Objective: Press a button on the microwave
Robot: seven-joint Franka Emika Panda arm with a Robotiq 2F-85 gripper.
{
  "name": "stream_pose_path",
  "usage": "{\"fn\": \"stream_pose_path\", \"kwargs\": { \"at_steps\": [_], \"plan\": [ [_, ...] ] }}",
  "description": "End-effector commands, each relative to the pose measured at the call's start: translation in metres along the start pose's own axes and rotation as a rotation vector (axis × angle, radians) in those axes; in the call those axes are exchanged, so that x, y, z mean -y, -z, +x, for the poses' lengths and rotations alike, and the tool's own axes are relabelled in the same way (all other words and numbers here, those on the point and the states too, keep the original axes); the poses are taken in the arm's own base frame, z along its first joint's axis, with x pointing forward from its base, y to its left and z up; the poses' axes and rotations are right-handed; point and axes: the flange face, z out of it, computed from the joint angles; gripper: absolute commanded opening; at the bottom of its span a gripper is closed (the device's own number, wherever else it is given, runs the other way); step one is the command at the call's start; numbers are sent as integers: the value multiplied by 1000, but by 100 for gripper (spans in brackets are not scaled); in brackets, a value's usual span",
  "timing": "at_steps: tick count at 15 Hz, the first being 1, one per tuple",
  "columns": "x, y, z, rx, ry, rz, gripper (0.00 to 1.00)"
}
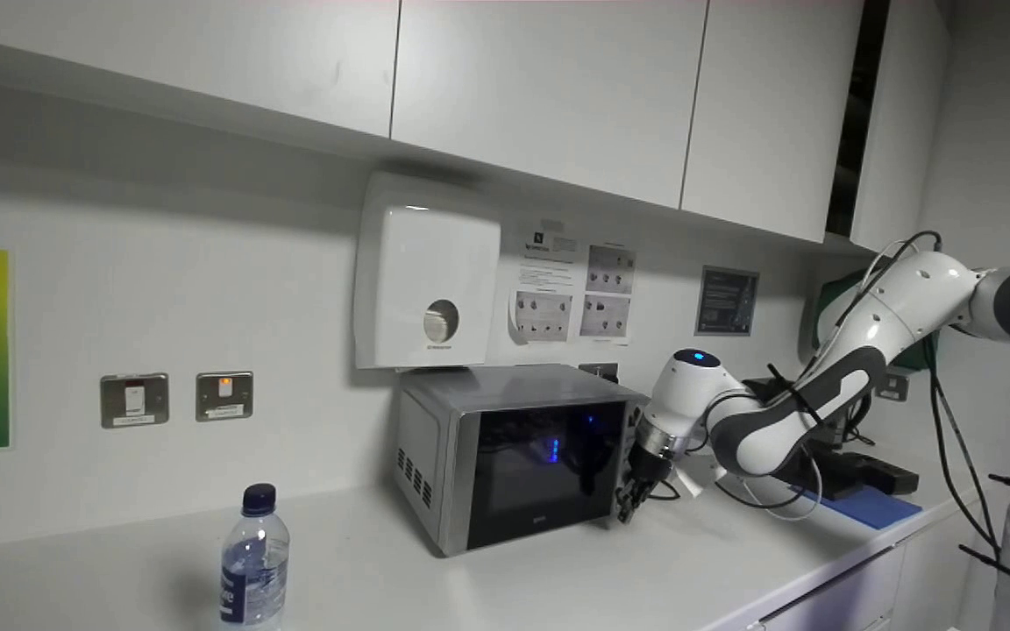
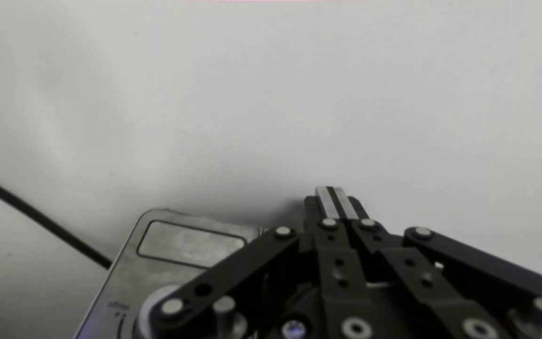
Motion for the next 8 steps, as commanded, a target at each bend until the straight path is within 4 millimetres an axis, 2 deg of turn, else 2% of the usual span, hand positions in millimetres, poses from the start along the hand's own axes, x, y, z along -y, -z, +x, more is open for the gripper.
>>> {"fn": "stream_pose_path", "kwargs": {
  "at_steps": [1,8],
  "plan": [
    [6,17,-7,76,-45,105,0],
    [23,56,-22,235,-115,177,0]
  ]
}}
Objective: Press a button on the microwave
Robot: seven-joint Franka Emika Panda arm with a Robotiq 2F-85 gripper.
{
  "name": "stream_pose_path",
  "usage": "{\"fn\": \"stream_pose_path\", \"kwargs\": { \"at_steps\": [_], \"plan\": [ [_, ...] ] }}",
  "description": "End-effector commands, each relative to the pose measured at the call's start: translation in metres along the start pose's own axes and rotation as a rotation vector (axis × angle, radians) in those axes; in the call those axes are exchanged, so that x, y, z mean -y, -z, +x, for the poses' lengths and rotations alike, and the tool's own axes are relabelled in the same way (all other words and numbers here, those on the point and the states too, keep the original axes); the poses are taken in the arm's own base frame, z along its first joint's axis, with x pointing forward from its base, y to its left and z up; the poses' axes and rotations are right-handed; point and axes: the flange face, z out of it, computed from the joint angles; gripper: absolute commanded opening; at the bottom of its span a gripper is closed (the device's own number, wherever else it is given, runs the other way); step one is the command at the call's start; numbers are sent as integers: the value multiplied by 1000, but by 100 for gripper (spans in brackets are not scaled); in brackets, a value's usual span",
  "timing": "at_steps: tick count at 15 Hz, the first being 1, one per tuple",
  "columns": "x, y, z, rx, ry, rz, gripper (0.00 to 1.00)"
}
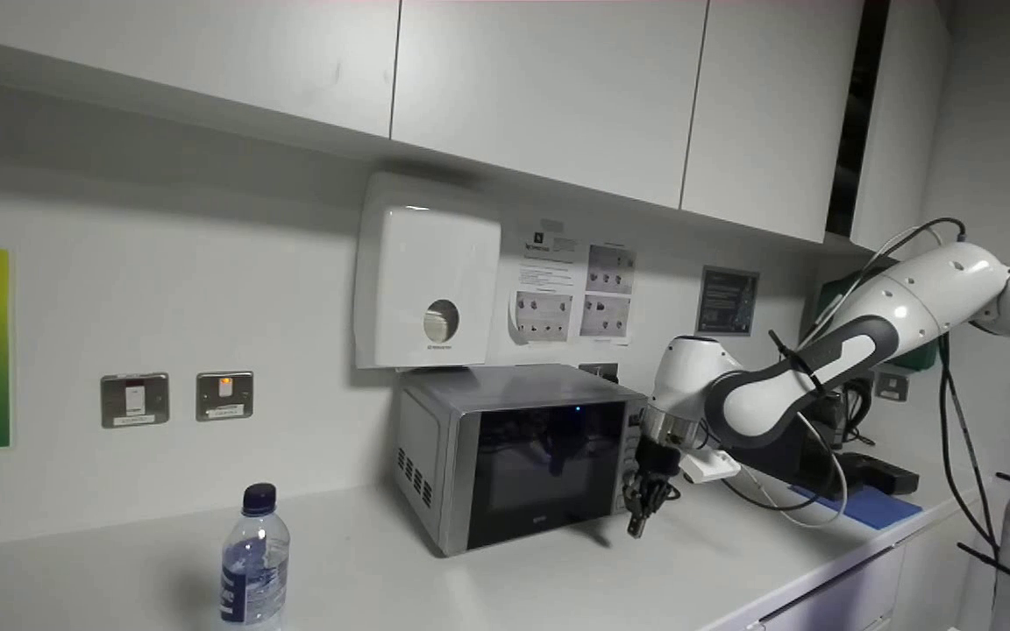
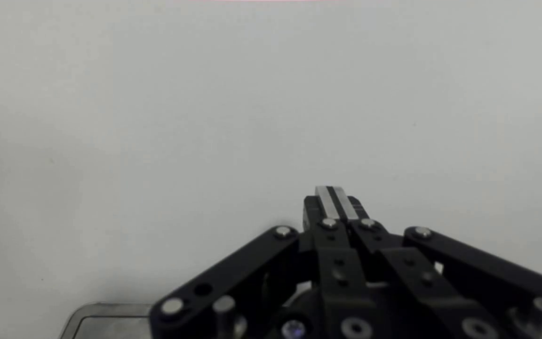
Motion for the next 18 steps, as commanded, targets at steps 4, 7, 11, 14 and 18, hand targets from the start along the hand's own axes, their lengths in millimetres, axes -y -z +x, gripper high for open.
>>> {"fn": "stream_pose_path", "kwargs": {
  "at_steps": [4,7,11,14,18],
  "plan": [
    [15,43,-33,106,-23,-34,0],
    [24,56,-49,129,-29,-69,0],
    [40,70,-69,131,-41,-103,0],
    [54,79,-84,121,-50,-122,0],
    [72,90,-104,103,-65,-142,0]
  ]
}}
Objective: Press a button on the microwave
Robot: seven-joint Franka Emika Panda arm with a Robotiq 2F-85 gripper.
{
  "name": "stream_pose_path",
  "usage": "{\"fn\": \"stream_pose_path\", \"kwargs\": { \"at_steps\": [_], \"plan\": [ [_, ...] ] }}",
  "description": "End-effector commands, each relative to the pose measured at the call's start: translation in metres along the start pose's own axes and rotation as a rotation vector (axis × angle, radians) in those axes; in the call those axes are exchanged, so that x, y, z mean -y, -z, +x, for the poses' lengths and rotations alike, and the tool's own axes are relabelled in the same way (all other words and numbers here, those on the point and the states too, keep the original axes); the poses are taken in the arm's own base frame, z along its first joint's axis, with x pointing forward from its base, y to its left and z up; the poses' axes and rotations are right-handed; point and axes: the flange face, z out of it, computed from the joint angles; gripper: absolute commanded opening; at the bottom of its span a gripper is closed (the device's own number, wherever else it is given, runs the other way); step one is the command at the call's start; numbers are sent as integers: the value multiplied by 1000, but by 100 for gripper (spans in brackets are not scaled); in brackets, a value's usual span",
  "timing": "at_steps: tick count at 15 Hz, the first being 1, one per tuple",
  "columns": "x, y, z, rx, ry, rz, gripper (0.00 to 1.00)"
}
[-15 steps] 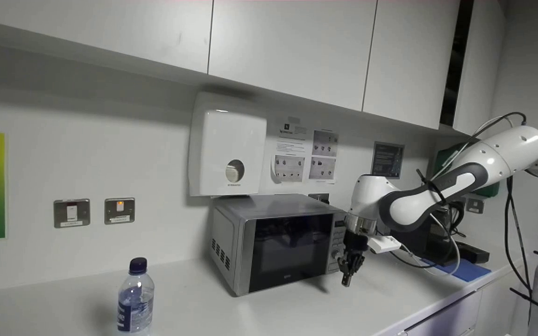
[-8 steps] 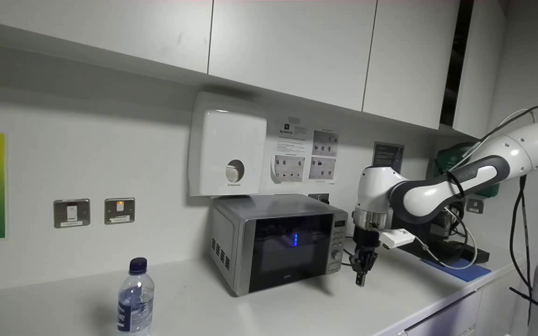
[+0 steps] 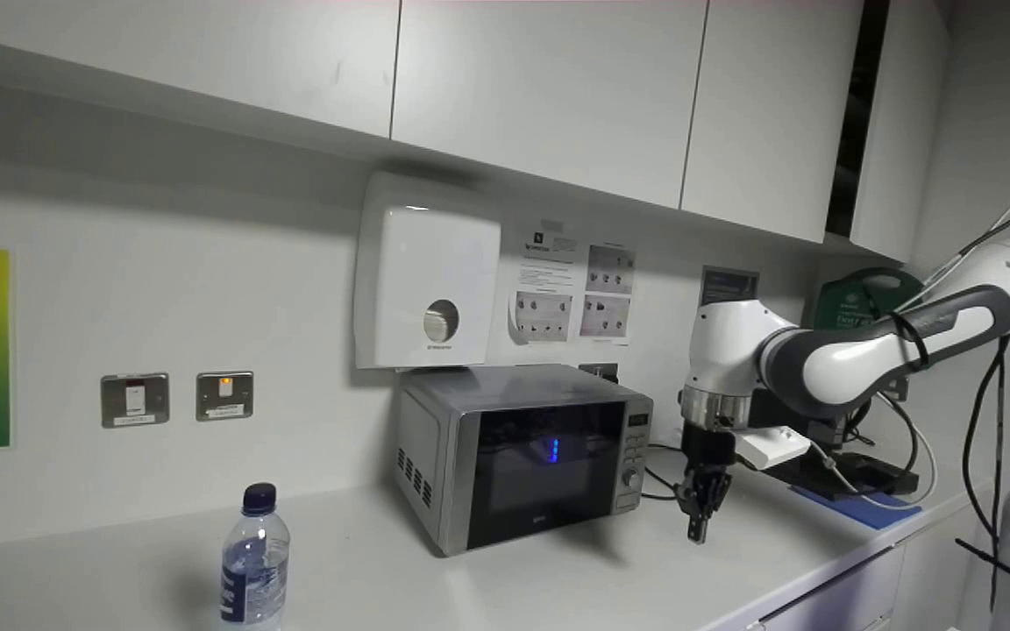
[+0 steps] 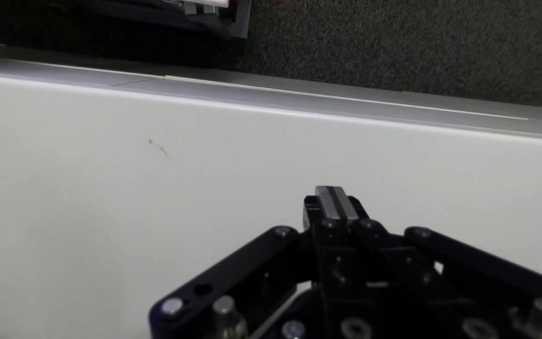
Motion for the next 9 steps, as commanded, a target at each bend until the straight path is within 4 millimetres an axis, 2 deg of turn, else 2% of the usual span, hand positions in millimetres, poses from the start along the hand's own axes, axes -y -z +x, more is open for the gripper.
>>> {"fn": "stream_pose_path", "kwargs": {
  "at_steps": [1,5,6,7,9],
  "plan": [
    [8,19,-19,-21,-26,-24,0],
    [12,24,-26,-36,-39,-24,0],
    [11,24,-25,-42,-47,-18,26],
    [11,24,-25,-44,-53,-15,27],
    [9,25,-23,-47,-61,-6,39]
  ]
}}
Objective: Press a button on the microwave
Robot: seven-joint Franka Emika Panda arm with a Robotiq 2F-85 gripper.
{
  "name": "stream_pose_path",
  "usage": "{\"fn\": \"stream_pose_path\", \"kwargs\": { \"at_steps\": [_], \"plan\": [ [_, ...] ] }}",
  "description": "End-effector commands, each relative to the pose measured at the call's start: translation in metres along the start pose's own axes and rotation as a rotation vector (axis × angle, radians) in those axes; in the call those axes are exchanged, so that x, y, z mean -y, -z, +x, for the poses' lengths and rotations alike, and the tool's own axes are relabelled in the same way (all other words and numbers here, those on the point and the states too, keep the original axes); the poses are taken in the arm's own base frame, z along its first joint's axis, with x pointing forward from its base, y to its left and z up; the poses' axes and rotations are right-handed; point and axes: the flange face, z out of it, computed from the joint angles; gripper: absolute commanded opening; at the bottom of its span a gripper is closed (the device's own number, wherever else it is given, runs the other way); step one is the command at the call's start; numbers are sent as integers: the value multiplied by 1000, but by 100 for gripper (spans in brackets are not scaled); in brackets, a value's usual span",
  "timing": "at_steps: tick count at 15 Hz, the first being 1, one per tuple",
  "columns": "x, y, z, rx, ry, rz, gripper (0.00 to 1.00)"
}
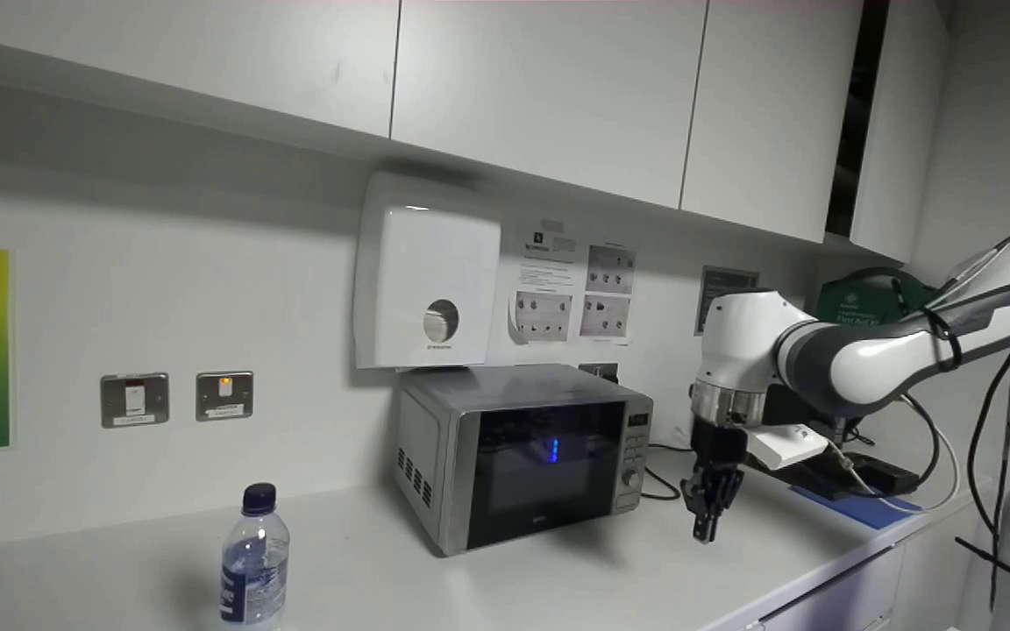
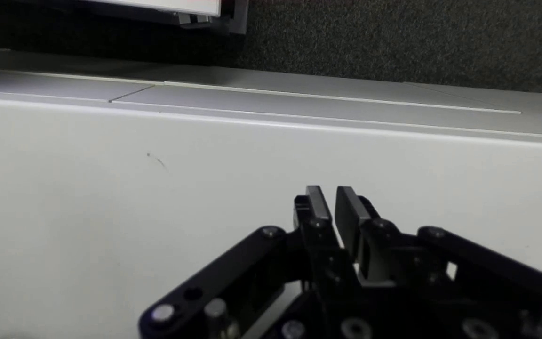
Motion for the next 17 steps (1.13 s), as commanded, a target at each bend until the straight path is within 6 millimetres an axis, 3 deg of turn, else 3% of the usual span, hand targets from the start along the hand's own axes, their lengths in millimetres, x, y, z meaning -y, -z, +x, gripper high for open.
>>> {"fn": "stream_pose_path", "kwargs": {
  "at_steps": [1,8,17],
  "plan": [
    [-4,10,-1,-11,-30,6,48],
    [-7,6,4,-3,-38,4,98],
    [-6,-2,8,10,-21,-1,100]
  ]
}}
